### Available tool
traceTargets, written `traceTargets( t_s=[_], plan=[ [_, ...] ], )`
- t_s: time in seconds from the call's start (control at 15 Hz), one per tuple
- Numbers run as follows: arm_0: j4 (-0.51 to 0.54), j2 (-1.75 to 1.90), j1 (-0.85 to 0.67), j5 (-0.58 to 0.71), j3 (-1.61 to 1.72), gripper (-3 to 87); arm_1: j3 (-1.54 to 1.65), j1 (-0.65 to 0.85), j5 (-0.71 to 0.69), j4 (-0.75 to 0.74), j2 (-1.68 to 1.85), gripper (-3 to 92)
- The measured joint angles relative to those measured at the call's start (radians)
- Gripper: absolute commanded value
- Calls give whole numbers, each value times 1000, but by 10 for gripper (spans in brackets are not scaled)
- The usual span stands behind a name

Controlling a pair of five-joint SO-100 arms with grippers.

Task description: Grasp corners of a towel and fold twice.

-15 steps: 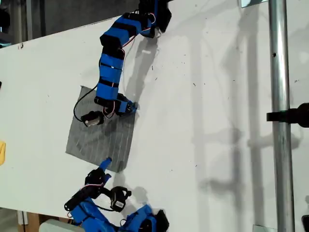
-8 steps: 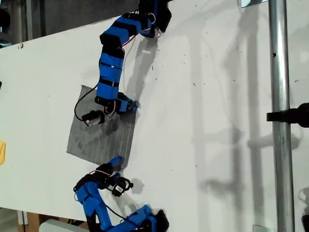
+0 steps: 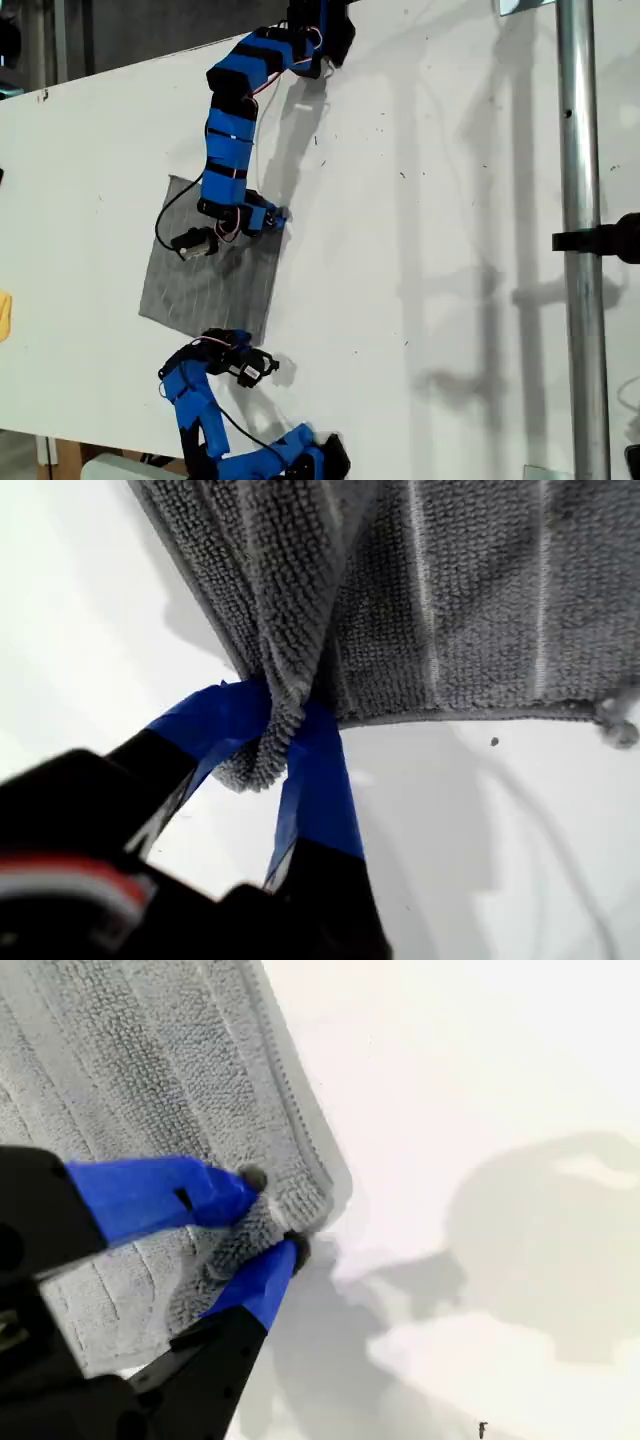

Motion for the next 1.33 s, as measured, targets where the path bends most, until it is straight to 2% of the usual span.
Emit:
traceTargets(
  t_s=[0.2, 0.4, 0.6, 0.73, 1.0, 1.2, 1.33],
  plan=[
    [9, 2, 26, -29, 0, -28, 11, 0, 0, -2, 8, -2],
    [71, 117, 132, -121, 23, -29, 75, -38, 32, -2, 52, -2],
    [98, 407, 396, -348, 206, -29, 270, -169, 135, 0, 210, -2],
    [95, 558, 598, -561, 313, -29, 376, -281, 255, 0, 344, -2],
    [2, 603, 957, -948, 371, -29, 403, -518, 514, 28, 428, -3],
    [-6, 531, 1121, -1098, 304, -29, 380, -673, 683, 28, 437, -3],
    [-6, 523, 1147, -1108, 268, -29, 368, -713, 718, 28, 457, -3]
  ],
)
